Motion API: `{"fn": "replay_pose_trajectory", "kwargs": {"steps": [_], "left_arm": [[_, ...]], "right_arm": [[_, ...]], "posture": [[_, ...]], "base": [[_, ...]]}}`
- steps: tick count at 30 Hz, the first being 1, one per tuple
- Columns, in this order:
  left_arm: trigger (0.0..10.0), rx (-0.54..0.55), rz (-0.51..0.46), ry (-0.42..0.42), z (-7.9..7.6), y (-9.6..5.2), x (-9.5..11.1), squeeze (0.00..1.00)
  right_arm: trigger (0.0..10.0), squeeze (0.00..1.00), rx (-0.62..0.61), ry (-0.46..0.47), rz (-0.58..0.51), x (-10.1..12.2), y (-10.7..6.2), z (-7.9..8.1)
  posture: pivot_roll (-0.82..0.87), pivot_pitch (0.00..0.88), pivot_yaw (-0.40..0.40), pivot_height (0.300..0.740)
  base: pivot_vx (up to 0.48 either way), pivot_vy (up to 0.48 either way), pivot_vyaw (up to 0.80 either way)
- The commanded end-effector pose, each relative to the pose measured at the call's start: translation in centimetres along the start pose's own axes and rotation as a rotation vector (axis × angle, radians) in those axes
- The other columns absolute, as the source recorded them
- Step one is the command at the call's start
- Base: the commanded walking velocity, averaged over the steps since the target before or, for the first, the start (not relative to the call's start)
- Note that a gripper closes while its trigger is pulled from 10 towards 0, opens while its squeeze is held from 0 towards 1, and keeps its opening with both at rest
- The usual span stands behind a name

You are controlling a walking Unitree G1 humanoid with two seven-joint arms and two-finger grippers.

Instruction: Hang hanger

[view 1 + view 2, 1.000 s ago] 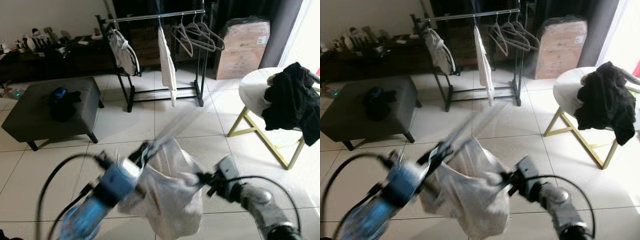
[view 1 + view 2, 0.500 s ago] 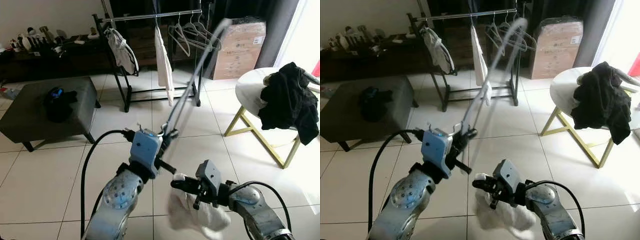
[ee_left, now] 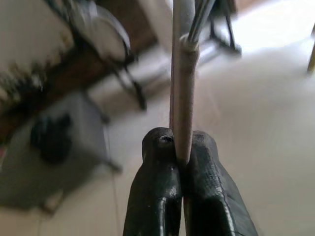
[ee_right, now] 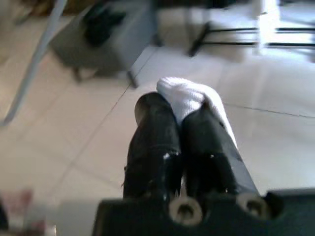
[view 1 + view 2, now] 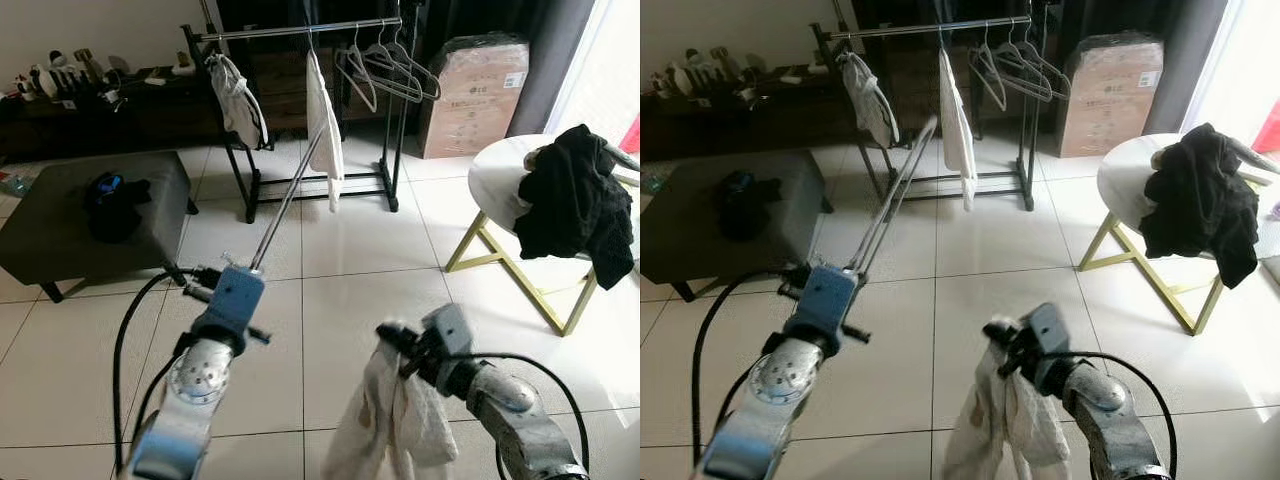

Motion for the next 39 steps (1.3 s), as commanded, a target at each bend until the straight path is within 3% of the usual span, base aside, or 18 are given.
{"fn": "replay_pose_trajectory", "kwargs": {"steps": [1, 6, 9, 13, 17, 21, 23, 27, 36, 37, 39], "left_arm": [[10.0, -0.021, 0.19, -0.054, 0.0, -0.7, -4.2, 0.0], [10.0, 0.033, 0.343, -0.03, 0.9, -1.7, -7.6, 0.0], [10.0, 0.056, 0.399, -0.08, 1.1, -2.3, -9.1, 0.0], [10.0, 0.06, 0.414, -0.141, 1.0, -2.4, -9.6, 0.0], [10.0, -0.005, 0.395, -0.213, 0.3, -2.7, -10.9, 0.0], [10.0, 0.013, 0.362, -0.242, 1.1, -3.9, -12.5, 0.0], [10.0, 0.028, 0.329, -0.29, 1.3, -4.6, -12.2, 0.0], [10.0, 0.056, 0.257, -0.326, 1.6, -5.2, -11.2, 0.0], [10.0, 0.032, 0.183, -0.337, 0.9, -6.1, -10.5, 0.0], [10.0, 0.022, 0.173, -0.327, 0.8, -6.0, -10.2, 0.0], [10.0, 0.021, 0.171, -0.327, 0.7, -5.9, -10.1, 0.0]], "right_arm": [[0.0, 0.0, -0.104, 0.125, -0.108, 1.0, -0.5, -1.2], [0.0, 0.0, -0.106, 0.234, -0.186, 1.9, -0.8, -1.2], [0.0, 0.0, -0.098, 0.255, -0.2, 2.2, -0.8, -1.0], [0.0, 0.0, -0.099, 0.277, -0.219, 2.5, -0.7, -1.0], [0.0, 0.0, -0.13, 0.257, -0.197, 2.2, -0.6, -1.2], [0.0, 0.0, -0.293, 0.229, -0.165, 1.2, -1.2, -3.0], [0.0, 0.0, -0.436, 0.236, -0.161, 0.6, -2.0, -4.6], [0.0, 0.0, -0.528, 0.24, -0.155, 0.1, -2.8, -5.4], [0.0, 0.0, -0.584, 0.221, -0.215, 1.0, -3.0, -5.8], [10.0, 0.0, -0.594, 0.206, -0.227, 1.2, -3.1, -5.7], [10.0, 0.0, -0.597, 0.203, -0.23, 1.2, -3.1, -5.7]], "posture": [[-0.04, 0.129, 0.061, 0.74], [-0.04, 0.131, 0.052, 0.74], [-0.04, 0.133, 0.042, 0.74], [-0.04, 0.133, 0.041, 0.74], [-0.04, 0.126, 0.04, 0.74], [-0.05, 0.11, 0.043, 0.74], [-0.05, 0.097, 0.045, 0.74], [-0.04, 0.086, 0.046, 0.74], [-0.04, 0.059, 0.053, 0.74], [-0.04, 0.059, 0.053, 0.74], [-0.04, 0.058, 0.054, 0.74]], "base": [[0.0, 0.0, 0.0], [0.0, 0.0, 0.0], [0.0, 0.0, 0.0], [0.0, 0.0, 0.0], [0.0, 0.0, 0.0], [0.0, 0.0, 0.0], [0.0, 0.0, 0.0], [0.0, 0.0, 0.0], [0.0, 0.0, 0.0], [0.0, 0.0, 0.0], [0.0, 0.0, 0.0]]}}
Point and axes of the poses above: a point about 5 cm out from each wrist's last joint towards the gripper, its own y axis pointing out of the wrist towards the gripper, its own x axis along the axis of the wrist's last joint, z = x × y, the point moved 3 cm from there along y, pointing out of the wrist towards the gripper, and after that the axes turned 1 degree about -y, right-handed, at the moved point
